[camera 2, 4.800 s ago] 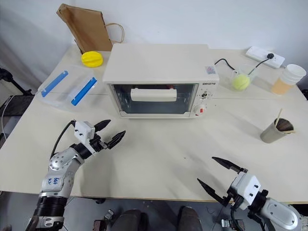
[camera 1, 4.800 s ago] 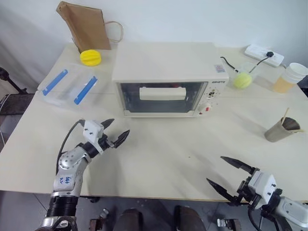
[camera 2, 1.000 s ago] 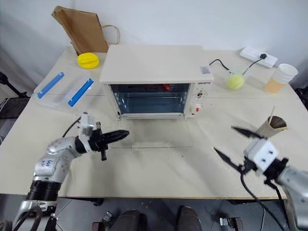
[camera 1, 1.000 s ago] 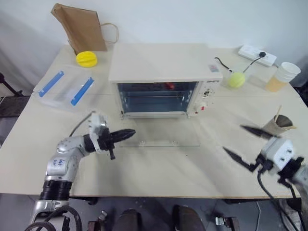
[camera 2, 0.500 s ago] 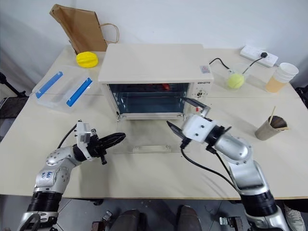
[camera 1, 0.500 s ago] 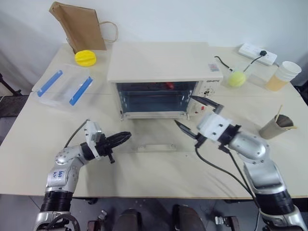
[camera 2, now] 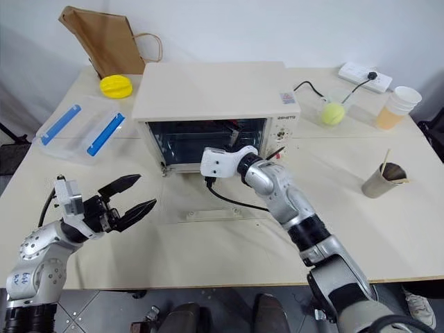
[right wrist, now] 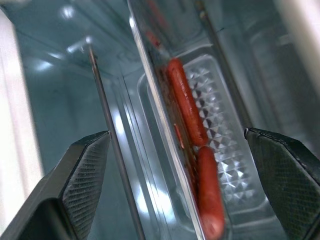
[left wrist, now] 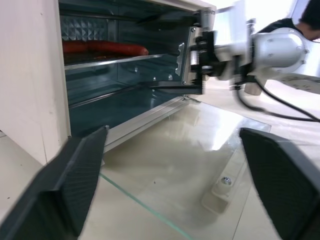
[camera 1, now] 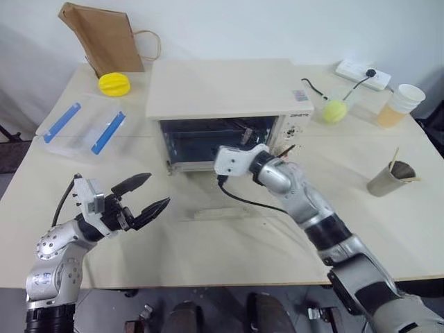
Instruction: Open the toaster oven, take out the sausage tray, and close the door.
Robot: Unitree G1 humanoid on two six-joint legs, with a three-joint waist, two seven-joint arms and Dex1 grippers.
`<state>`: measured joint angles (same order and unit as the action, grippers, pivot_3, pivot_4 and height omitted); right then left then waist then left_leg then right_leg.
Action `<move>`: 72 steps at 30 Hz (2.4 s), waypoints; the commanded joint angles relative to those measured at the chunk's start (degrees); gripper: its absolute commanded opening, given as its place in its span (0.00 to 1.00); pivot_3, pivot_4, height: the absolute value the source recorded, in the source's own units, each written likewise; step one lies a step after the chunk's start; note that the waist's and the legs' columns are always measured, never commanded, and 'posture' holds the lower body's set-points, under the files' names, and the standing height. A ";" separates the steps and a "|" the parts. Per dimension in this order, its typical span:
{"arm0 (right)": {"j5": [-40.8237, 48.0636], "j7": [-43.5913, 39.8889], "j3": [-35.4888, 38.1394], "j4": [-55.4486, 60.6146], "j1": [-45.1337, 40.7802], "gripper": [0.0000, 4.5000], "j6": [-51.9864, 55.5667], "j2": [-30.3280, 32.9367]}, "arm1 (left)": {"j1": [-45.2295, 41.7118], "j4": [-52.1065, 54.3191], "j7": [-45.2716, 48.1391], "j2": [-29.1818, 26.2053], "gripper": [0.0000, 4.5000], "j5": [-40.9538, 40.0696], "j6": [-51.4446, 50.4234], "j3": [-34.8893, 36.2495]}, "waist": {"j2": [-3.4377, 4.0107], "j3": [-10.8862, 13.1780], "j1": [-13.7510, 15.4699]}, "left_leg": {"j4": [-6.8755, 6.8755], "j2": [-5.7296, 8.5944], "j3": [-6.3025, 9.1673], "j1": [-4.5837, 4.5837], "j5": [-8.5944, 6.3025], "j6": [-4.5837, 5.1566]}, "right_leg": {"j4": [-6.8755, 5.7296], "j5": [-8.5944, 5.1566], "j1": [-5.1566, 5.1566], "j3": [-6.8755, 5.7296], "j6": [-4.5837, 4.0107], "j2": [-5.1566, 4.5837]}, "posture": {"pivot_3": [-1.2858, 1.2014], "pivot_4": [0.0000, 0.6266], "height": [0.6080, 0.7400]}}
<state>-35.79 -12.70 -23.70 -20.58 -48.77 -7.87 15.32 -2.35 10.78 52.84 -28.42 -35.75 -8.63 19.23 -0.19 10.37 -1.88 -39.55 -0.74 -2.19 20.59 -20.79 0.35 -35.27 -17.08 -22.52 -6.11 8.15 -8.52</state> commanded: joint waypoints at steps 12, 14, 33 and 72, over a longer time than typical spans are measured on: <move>-2.23 4.85 -0.63 -6.60 -7.22 0.20 -0.58 -2.54 | -0.27 2.95 -3.39 1.32 1.00 -1.28 -0.14 -1.36 | 0.03 0.02 -0.51 | 0.06 -0.01 -0.01 0.01 0.00 0.00 | -0.02 0.00 -0.05 0.00 0.00 0.01 | 0.52 0.24 1.00; -2.17 4.50 -0.44 -6.65 -7.77 0.05 -0.63 -2.22 | -1.74 2.32 -3.37 1.15 1.00 -1.70 -0.80 -1.55 | 0.02 0.02 -0.51 | 0.05 -0.01 -0.01 0.01 0.00 -0.01 | -0.02 0.00 -0.05 0.00 0.00 0.01 | 0.52 0.24 1.00; -1.09 -0.88 -0.88 -3.33 -8.47 0.00 -5.53 0.09 | -23.73 -8.00 -0.87 -1.82 1.00 -6.78 -7.71 -1.34 | 0.01 0.02 -1.38 | -0.03 0.01 0.07 0.61 0.03 -0.06 | 0.10 0.00 -0.24 -0.53 0.00 0.03 | 0.52 0.24 1.00; 3.12 -21.66 4.34 42.53 22.31 0.00 3.89 10.27 | -31.06 -17.92 0.39 1.22 1.00 -4.93 -12.85 -5.21 | -0.02 0.03 1.16 | -0.27 0.03 0.05 0.65 0.07 -0.12 | 0.07 0.00 -0.14 -0.57 0.00 0.05 | 0.52 0.24 1.00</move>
<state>-33.79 -34.27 -21.59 17.55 -27.18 -3.63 24.91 -32.37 -7.61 52.82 -26.99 -40.28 -21.54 13.20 -0.22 10.40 -0.72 -39.84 -0.72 -2.13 21.24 -20.72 0.23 -35.20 -17.07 -22.66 -6.68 8.16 -8.46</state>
